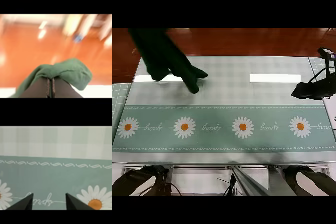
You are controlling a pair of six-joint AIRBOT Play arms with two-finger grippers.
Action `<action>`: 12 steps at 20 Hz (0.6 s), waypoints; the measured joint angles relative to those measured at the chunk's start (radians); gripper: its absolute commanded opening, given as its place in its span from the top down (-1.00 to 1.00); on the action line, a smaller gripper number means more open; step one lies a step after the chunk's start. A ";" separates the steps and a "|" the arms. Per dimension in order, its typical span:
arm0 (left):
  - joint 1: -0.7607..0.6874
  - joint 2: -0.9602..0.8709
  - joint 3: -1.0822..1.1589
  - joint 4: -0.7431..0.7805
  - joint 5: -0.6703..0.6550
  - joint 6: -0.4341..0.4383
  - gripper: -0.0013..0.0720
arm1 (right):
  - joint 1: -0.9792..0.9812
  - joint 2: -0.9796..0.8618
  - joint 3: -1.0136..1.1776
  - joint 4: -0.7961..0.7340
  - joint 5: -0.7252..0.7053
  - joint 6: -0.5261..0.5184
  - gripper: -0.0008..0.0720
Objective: Fold the shirts.
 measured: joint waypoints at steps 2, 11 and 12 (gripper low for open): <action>-0.075 0.087 0.006 0.000 0.005 0.007 0.92 | 0.000 0.000 0.000 -0.056 0.039 0.000 -0.34; -0.344 0.103 -0.039 -0.055 0.005 0.013 0.92 | 0.000 0.000 0.000 -0.251 0.151 -0.001 -0.31; -0.372 0.074 -0.053 -0.072 0.005 0.013 0.92 | 0.000 0.000 0.000 -0.259 0.153 -0.001 -0.31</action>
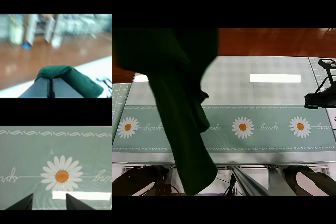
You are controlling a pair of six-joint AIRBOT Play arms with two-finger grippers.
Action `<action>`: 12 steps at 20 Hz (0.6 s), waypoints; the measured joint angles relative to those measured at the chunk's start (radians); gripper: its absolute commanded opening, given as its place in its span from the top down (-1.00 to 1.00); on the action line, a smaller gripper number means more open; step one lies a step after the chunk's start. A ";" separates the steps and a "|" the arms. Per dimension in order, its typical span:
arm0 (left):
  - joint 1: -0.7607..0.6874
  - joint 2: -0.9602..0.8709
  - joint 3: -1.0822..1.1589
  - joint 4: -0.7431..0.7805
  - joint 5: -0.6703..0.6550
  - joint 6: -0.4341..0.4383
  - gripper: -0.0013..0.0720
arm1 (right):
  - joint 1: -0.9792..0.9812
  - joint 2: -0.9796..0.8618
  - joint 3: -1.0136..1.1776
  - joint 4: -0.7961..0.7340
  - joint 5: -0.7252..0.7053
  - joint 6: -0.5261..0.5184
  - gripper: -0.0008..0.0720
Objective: Fold the shirts.
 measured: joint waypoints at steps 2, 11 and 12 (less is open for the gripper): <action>-0.056 -0.072 -0.026 -0.023 0.000 0.000 0.92 | 0.000 0.000 0.000 -0.011 0.000 0.000 -0.31; -0.280 -0.528 -0.060 -0.115 0.057 0.014 -0.64 | 0.000 0.000 0.000 -0.026 -0.062 0.000 -0.32; -0.277 -0.545 -0.060 -0.117 0.057 0.019 -0.64 | 0.000 0.000 0.000 -0.028 -0.066 0.000 -0.32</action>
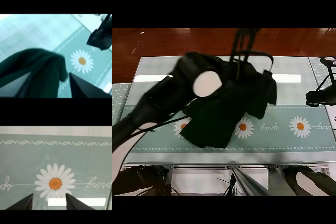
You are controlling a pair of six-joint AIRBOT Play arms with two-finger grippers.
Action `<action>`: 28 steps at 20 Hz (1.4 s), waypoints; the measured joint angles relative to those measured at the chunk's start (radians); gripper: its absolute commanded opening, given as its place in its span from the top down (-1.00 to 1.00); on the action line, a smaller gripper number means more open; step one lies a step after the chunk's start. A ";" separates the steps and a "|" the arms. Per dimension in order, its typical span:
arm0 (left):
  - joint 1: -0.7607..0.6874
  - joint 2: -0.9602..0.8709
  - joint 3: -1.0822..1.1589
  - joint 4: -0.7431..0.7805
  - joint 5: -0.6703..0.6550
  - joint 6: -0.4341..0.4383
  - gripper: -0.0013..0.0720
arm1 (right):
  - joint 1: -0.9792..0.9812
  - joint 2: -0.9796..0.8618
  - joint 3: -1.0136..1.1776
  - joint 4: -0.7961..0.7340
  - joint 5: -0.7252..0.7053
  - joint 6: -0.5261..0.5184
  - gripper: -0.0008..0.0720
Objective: Fold the shirts.
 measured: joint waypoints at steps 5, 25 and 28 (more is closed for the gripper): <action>0.187 0.072 0.030 0.123 -0.212 0.016 -0.63 | 0.000 0.000 0.000 -0.011 -0.024 0.000 -0.32; 0.951 0.573 -1.140 -0.506 -0.532 0.254 -0.95 | 0.000 -0.002 -0.001 0.005 -0.108 0.012 -0.32; 0.904 0.501 -1.173 -0.560 -0.466 0.277 -0.95 | 0.000 -0.002 -0.001 0.011 -0.124 0.012 -0.32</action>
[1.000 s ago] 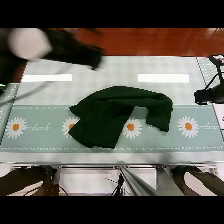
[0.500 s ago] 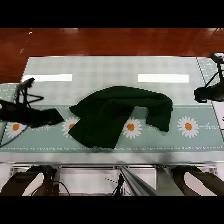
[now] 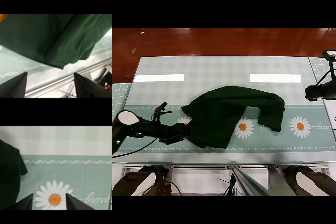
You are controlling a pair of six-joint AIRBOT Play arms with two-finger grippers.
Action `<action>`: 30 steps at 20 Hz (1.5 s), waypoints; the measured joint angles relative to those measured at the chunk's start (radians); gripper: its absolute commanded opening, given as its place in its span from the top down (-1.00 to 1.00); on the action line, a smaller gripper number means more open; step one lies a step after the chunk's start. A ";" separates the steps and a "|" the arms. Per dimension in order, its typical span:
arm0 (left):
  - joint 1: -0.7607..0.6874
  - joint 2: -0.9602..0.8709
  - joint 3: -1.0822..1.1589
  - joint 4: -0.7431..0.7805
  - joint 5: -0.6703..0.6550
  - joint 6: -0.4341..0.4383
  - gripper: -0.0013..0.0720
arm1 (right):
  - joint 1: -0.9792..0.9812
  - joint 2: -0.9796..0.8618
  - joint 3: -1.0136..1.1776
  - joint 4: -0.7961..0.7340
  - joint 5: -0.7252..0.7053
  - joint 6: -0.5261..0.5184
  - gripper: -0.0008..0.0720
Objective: Fold the shirts.
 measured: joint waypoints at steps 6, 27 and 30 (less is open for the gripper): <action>-0.187 -0.154 -0.017 -0.175 0.188 0.059 -0.46 | 0.000 0.000 0.000 0.004 -0.019 0.000 -0.35; -0.298 -0.311 0.078 -0.230 0.303 0.148 0.92 | -0.442 -0.370 -0.012 0.645 0.094 -0.262 -0.37; -0.298 -0.311 0.098 -0.233 0.300 0.149 0.92 | -0.364 -0.436 -0.012 0.666 0.097 -0.309 -0.37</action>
